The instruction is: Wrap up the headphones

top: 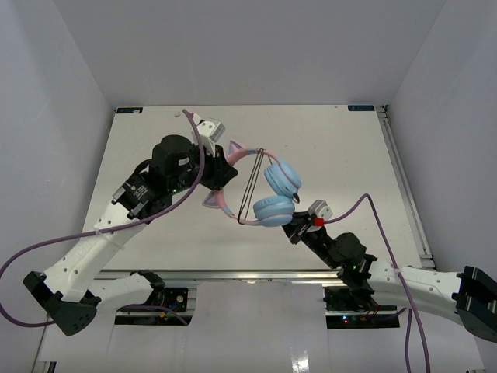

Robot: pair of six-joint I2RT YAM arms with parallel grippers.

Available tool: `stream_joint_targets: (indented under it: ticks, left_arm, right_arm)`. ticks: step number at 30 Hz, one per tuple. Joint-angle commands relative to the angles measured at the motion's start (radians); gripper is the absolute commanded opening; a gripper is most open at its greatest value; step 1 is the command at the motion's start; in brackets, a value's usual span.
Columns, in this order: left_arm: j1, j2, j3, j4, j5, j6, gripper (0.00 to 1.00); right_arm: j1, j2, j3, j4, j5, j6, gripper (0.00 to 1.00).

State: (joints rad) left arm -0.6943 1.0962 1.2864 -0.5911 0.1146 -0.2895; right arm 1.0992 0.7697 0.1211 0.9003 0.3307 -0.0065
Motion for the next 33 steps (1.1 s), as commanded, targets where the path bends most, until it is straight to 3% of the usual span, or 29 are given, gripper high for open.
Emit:
stream_joint_targets:
  ticks: [1,9,12,16,20,25,28,33]
  left_arm:
    - [0.001,-0.012,-0.002,0.055,0.341,0.316,0.0]
    - [0.004,0.18,0.064,-0.139,0.293,0.637,0.0]
    - [0.008,0.204,0.024,-0.11,0.228,0.702,0.0]
    - [0.012,0.177,-0.108,-0.027,0.233,0.942,0.0]
    - [0.039,0.157,-0.196,0.111,0.257,1.091,0.0]
    - [0.123,0.225,-0.238,0.162,0.36,1.279,0.0]
    - [0.15,0.27,-0.266,0.21,0.436,1.344,0.0]
    - [0.154,0.411,-0.2,0.131,0.46,1.498,0.0]
  right_arm:
    - [-0.018,-0.026,-0.02,0.005,0.034,-0.002,0.08]
    - [-0.021,-0.073,-0.038,-0.044,0.067,-0.003,0.08]
    - [-0.022,-0.088,-0.047,-0.046,0.066,-0.001,0.08]
    - [-0.022,-0.073,-0.036,-0.068,0.037,-0.011,0.08]
    - [-0.022,0.054,0.013,-0.067,0.011,-0.02,0.08]
    - [-0.045,0.203,0.047,-0.035,0.025,-0.047,0.08]
    - [-0.111,0.236,0.05,-0.005,-0.039,-0.053,0.08]
    - [-0.198,0.29,0.093,-0.015,-0.193,-0.097,0.08]
